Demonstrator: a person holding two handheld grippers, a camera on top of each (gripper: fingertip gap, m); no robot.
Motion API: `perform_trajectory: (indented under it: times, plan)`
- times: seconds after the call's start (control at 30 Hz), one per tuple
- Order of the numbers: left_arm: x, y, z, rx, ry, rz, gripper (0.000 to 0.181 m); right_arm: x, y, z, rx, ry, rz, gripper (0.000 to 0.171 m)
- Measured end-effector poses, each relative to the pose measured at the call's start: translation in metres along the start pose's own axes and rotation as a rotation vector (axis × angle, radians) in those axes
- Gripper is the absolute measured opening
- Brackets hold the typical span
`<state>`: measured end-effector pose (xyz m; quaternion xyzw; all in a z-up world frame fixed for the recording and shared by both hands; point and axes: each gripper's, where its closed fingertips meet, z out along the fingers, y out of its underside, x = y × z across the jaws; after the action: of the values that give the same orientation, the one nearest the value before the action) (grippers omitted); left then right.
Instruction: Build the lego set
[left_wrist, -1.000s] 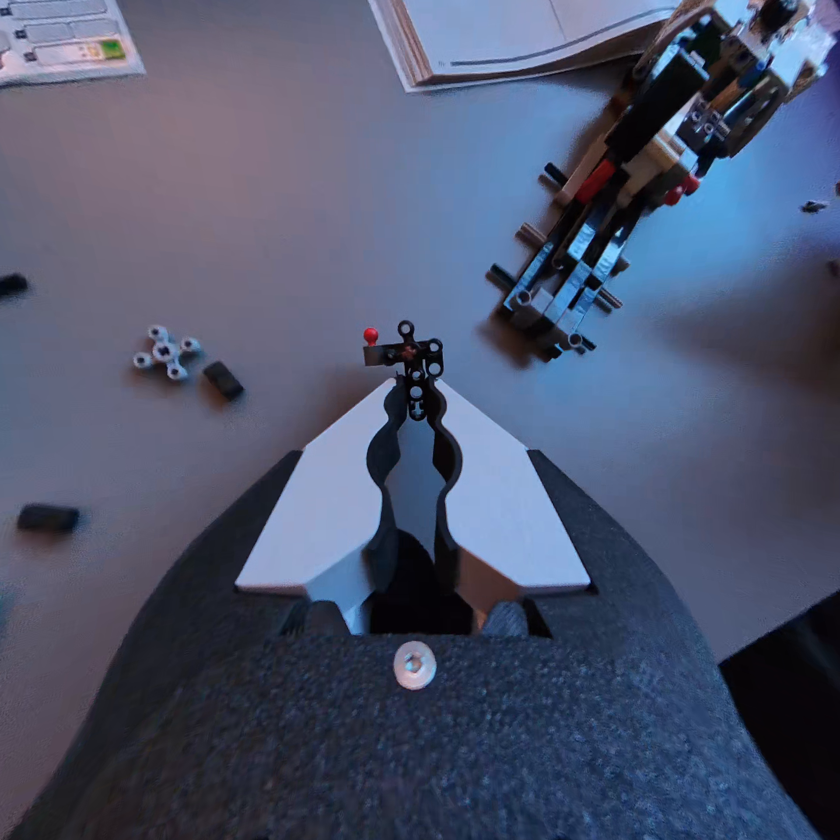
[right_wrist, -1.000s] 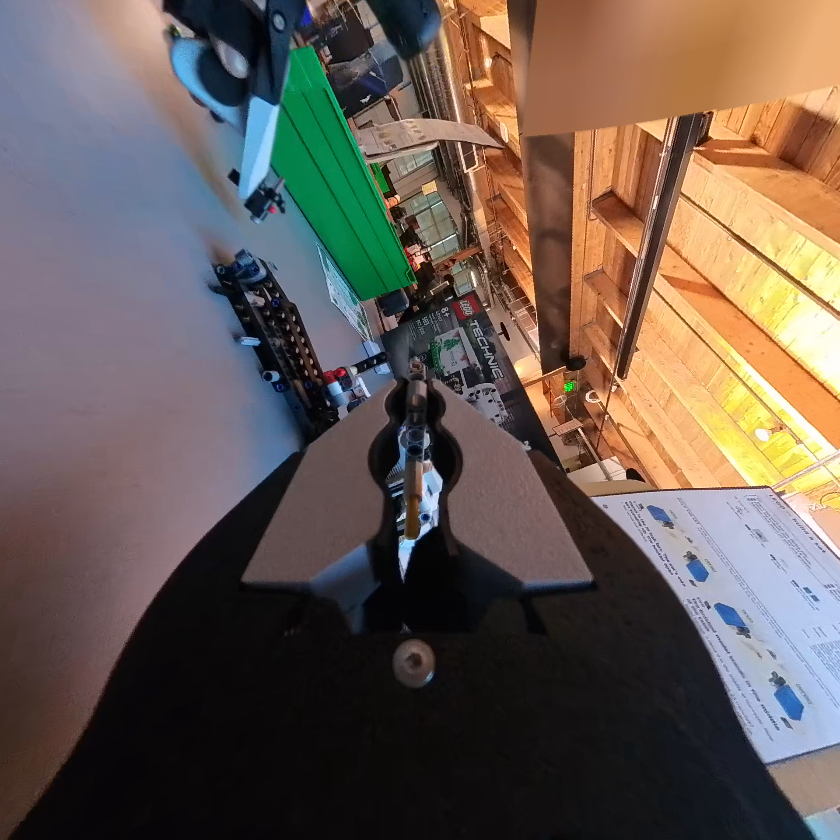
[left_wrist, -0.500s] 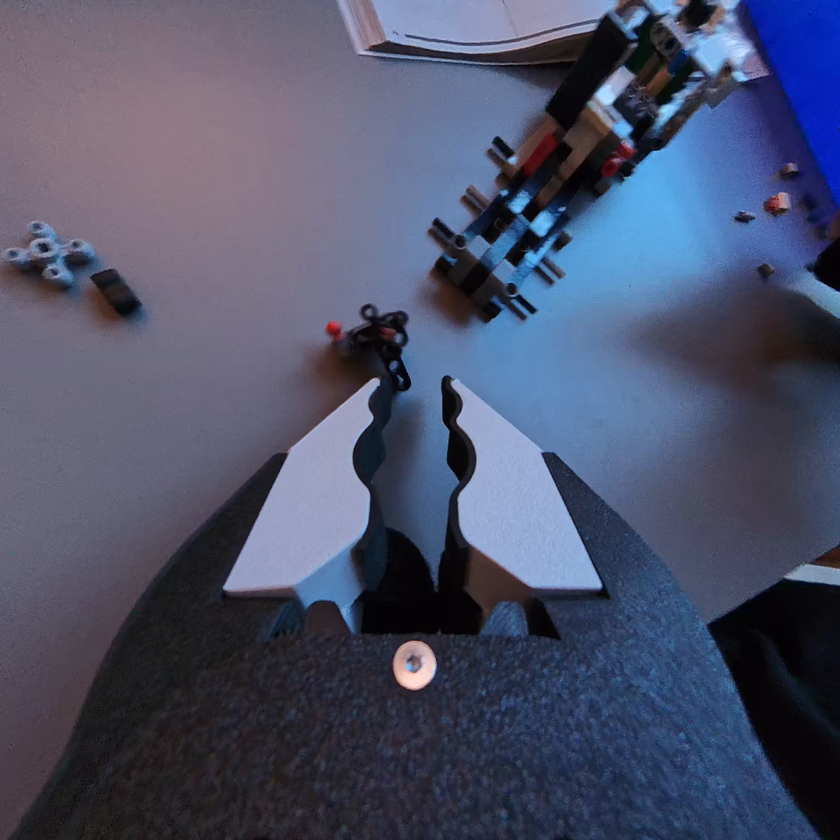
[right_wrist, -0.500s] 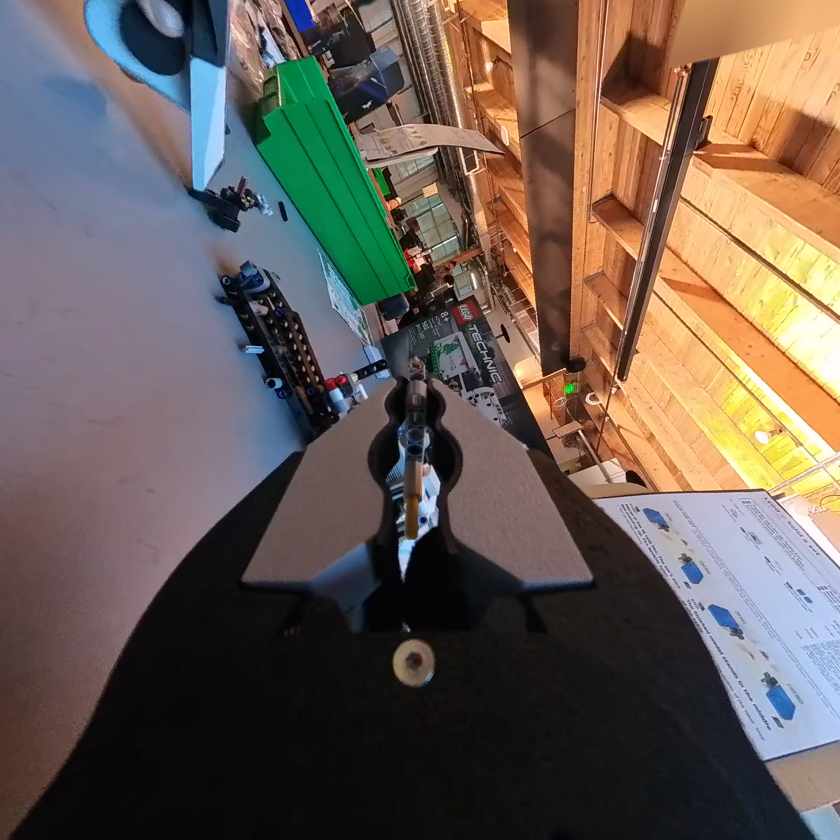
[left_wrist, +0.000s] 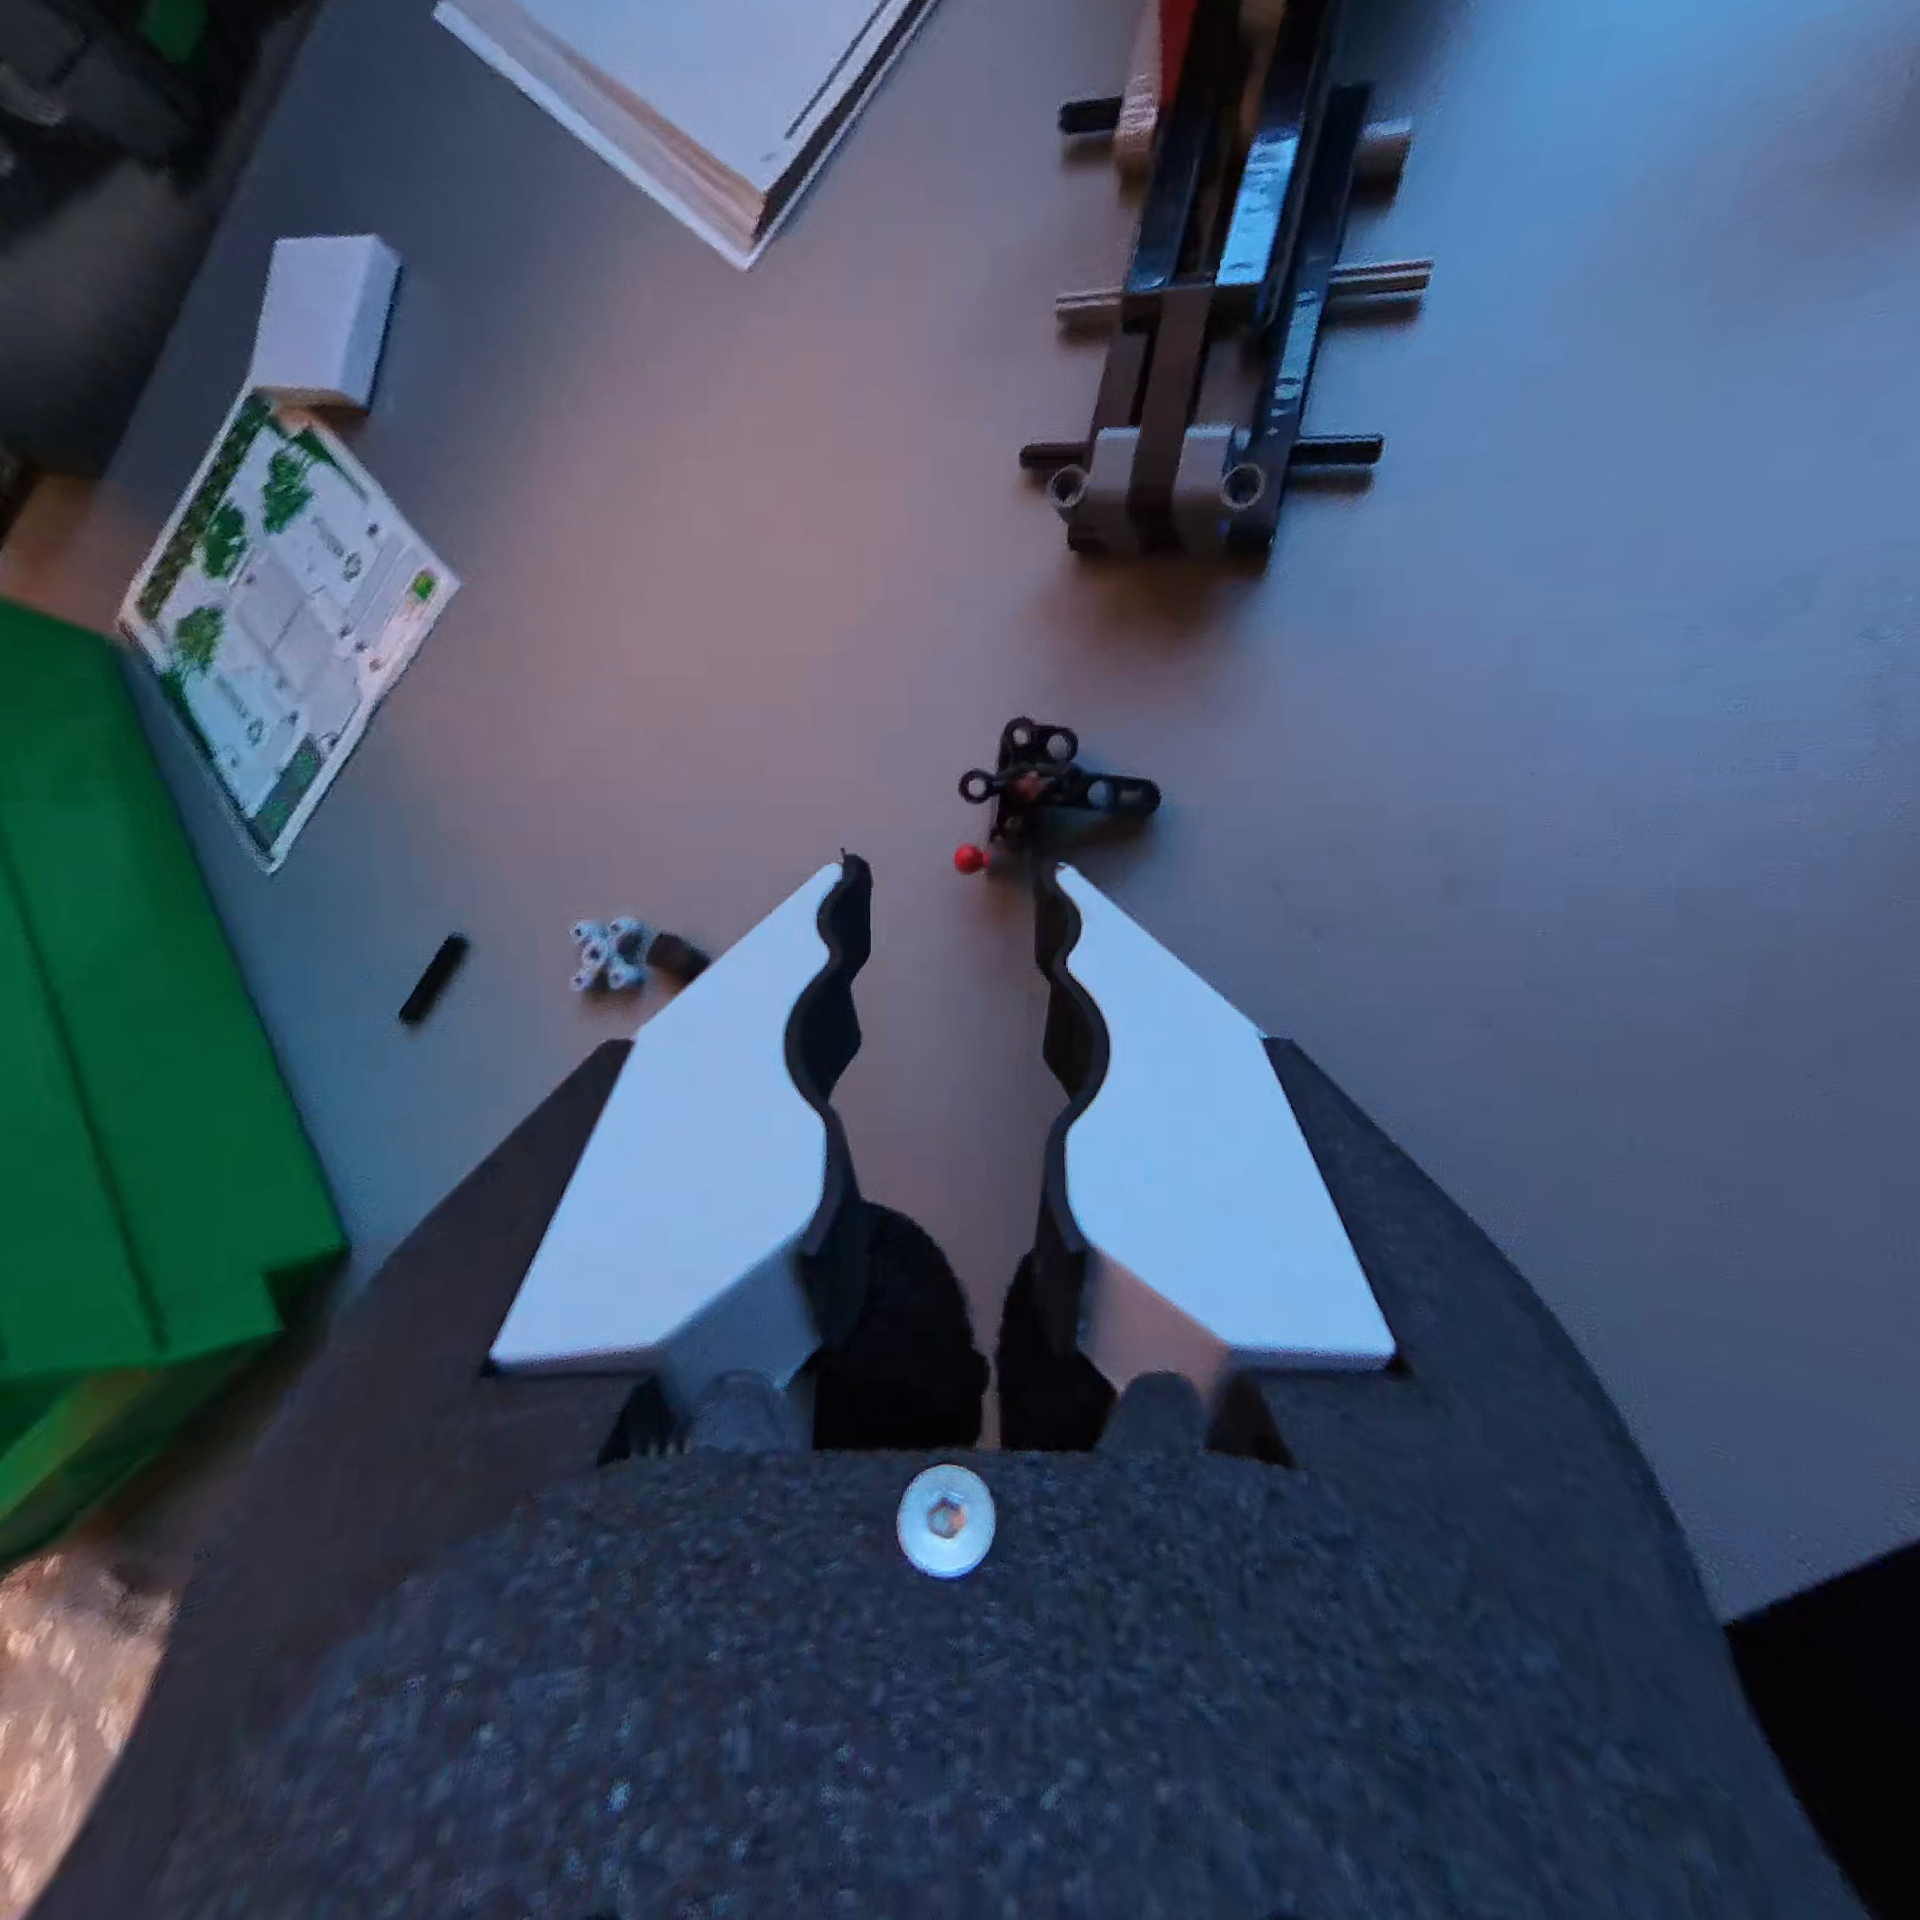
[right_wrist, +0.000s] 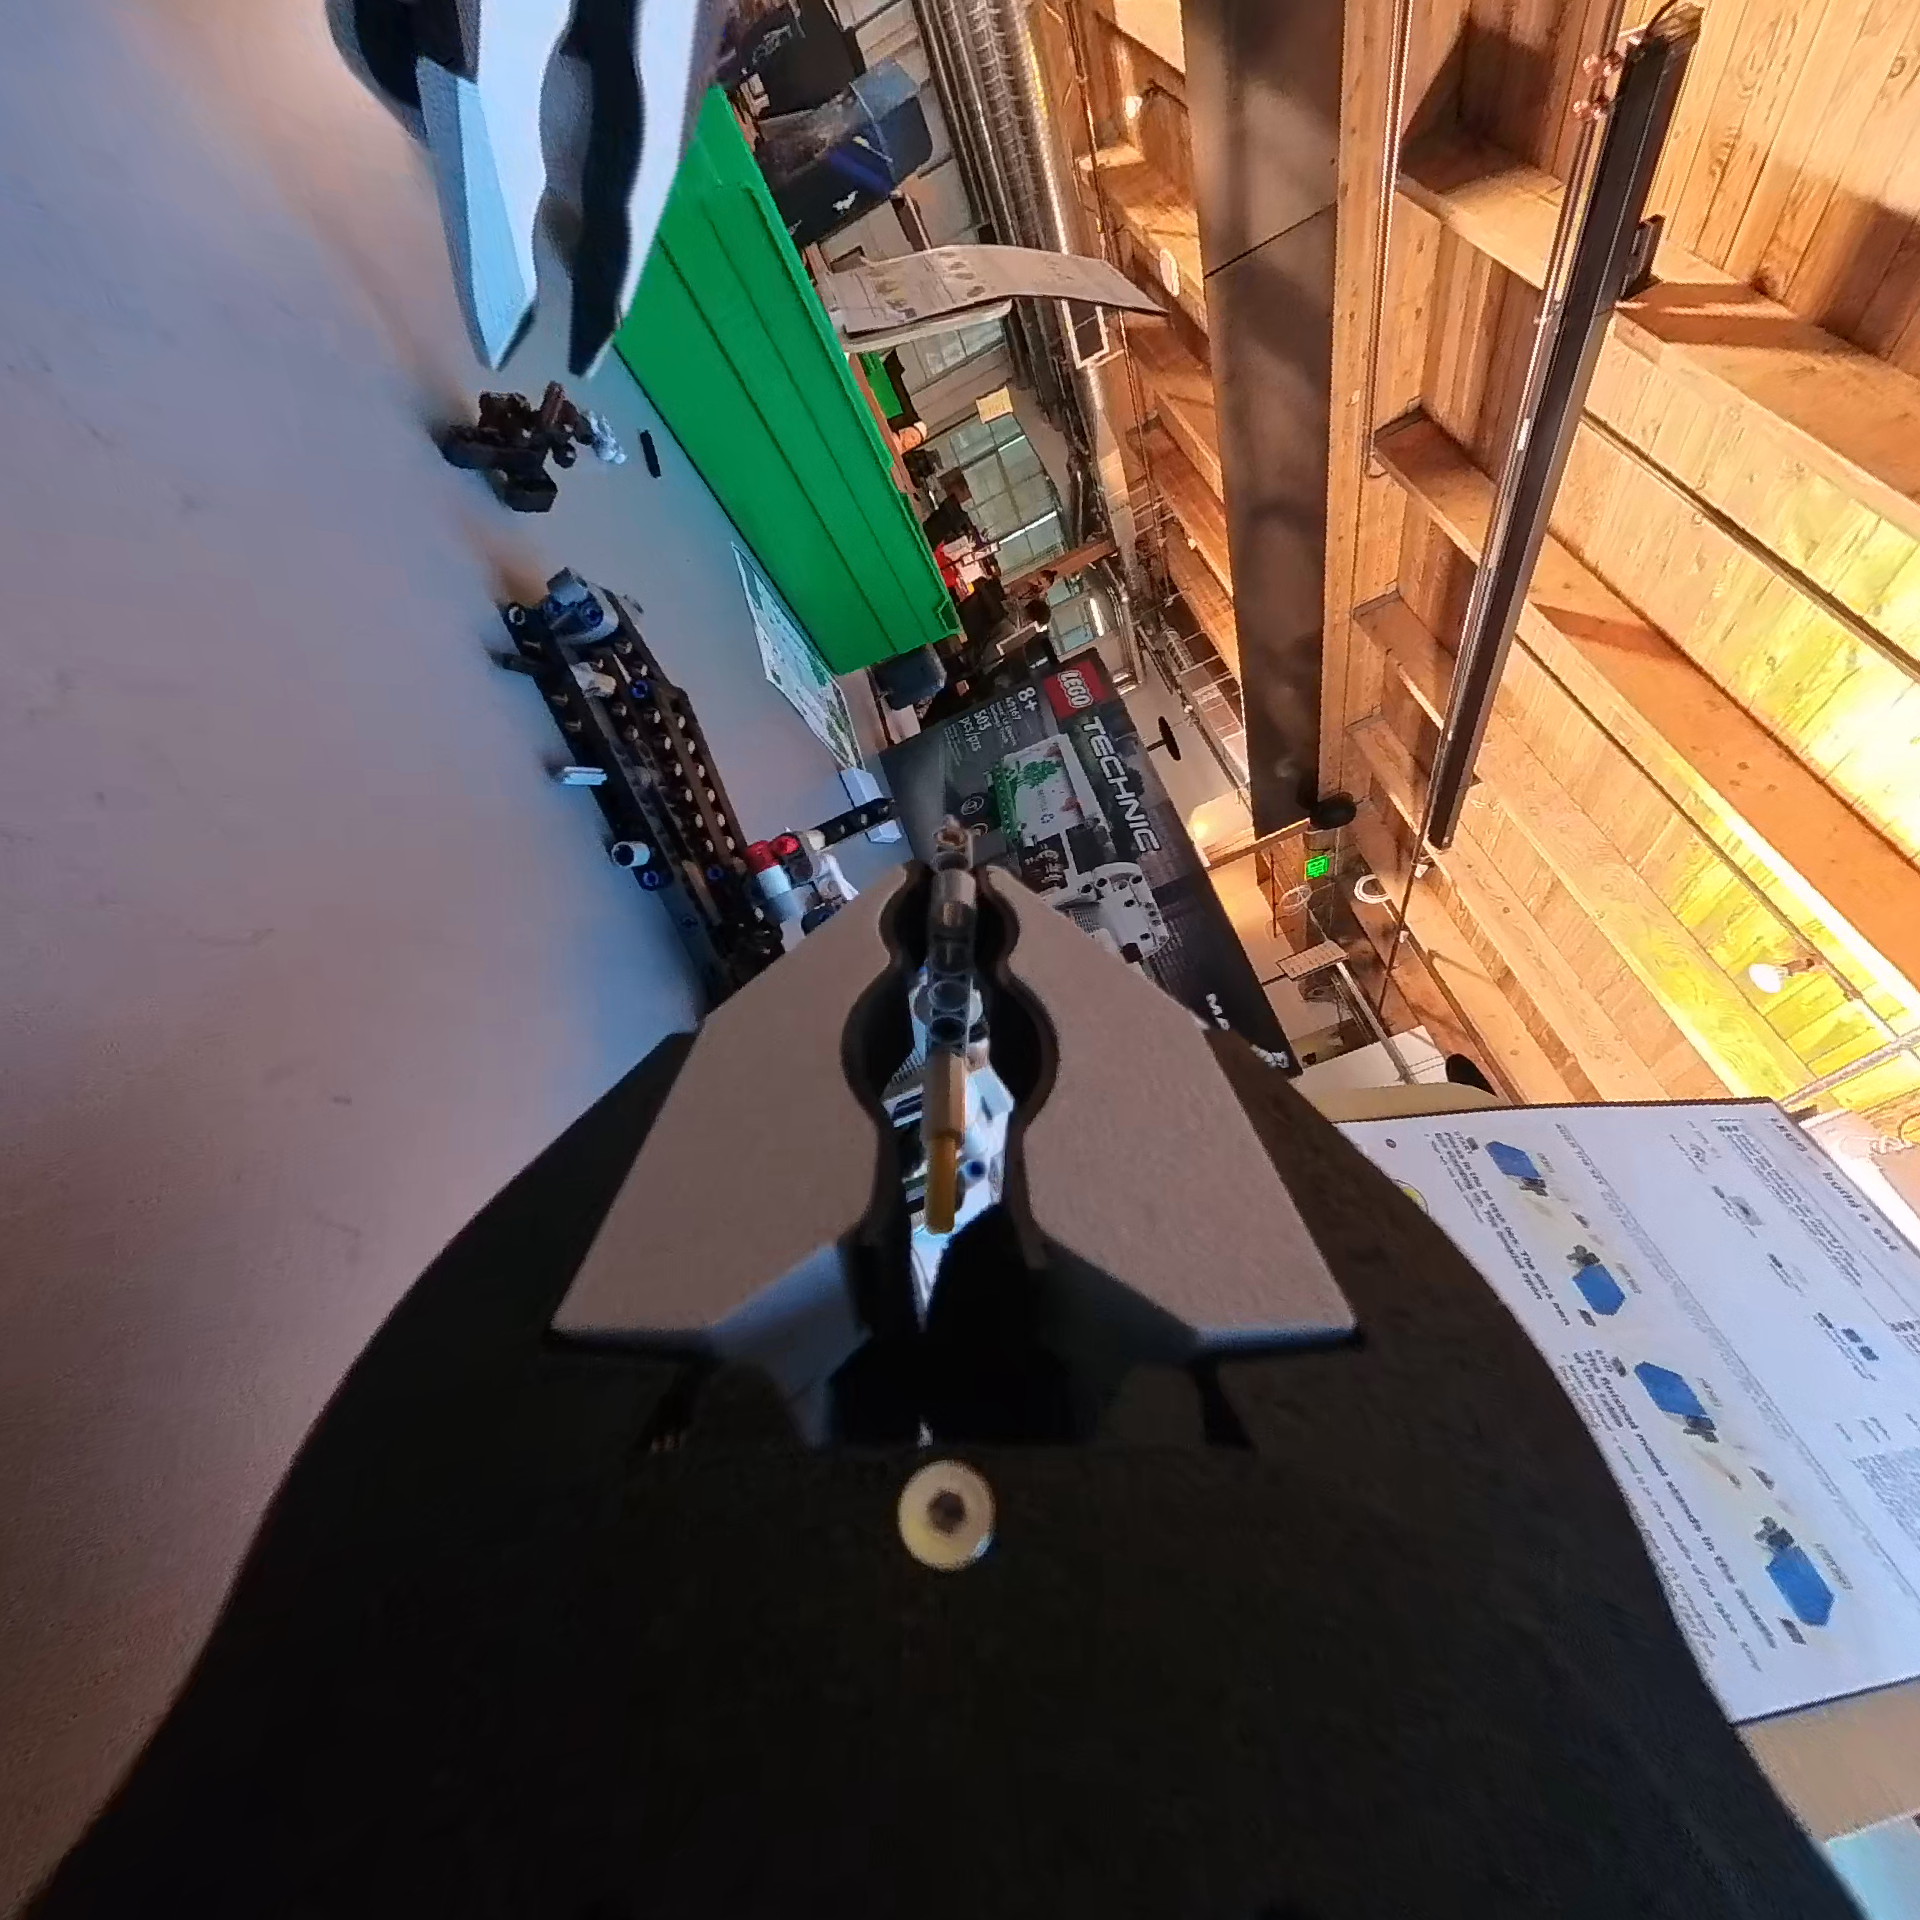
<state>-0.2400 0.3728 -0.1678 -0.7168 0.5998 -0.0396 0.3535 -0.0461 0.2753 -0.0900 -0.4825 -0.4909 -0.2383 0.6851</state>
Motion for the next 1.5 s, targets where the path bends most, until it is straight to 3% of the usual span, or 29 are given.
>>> perform_trajectory:
  times: [0.27, 0.33, 0.53, 0.6, 0.93, 1.1, 1.27, 1.5]
  plan:
    - [0.013, -0.005, 0.017, -0.048, 0.149, 0.041, 0.033, 0.005, 0.003, -0.001, -0.008, 0.009, 0.024, 0.006]
    - [0.014, -0.004, 0.023, -0.067, 0.156, 0.052, 0.015, 0.003, 0.003, 0.000, -0.005, 0.000, 0.034, 0.006]
    - [0.009, -0.007, 0.028, -0.078, 0.156, 0.032, 0.010, 0.005, 0.002, -0.001, 0.002, 0.002, 0.052, 0.006]
    - [0.007, -0.019, 0.026, -0.010, 0.177, -0.026, 0.007, 0.006, 0.001, -0.001, 0.006, 0.004, 0.061, 0.006]
    - [-0.011, -0.142, -0.027, 0.589, 0.511, -0.244, 0.005, 0.020, -0.002, 0.001, 0.010, 0.046, 0.032, 0.005]
    - [-0.016, -0.179, -0.016, 0.684, 0.609, -0.232, 0.005, 0.030, -0.015, 0.023, 0.035, 0.043, 0.003, 0.006]
    - [-0.009, -0.196, -0.015, 0.821, 0.707, -0.134, 0.005, 0.032, -0.025, 0.050, 0.031, 0.044, -0.032, 0.006]
    - [0.003, -0.179, -0.049, 0.963, 1.180, -0.317, 0.004, 0.033, -0.040, 0.054, 0.039, 0.044, 0.086, 0.006]
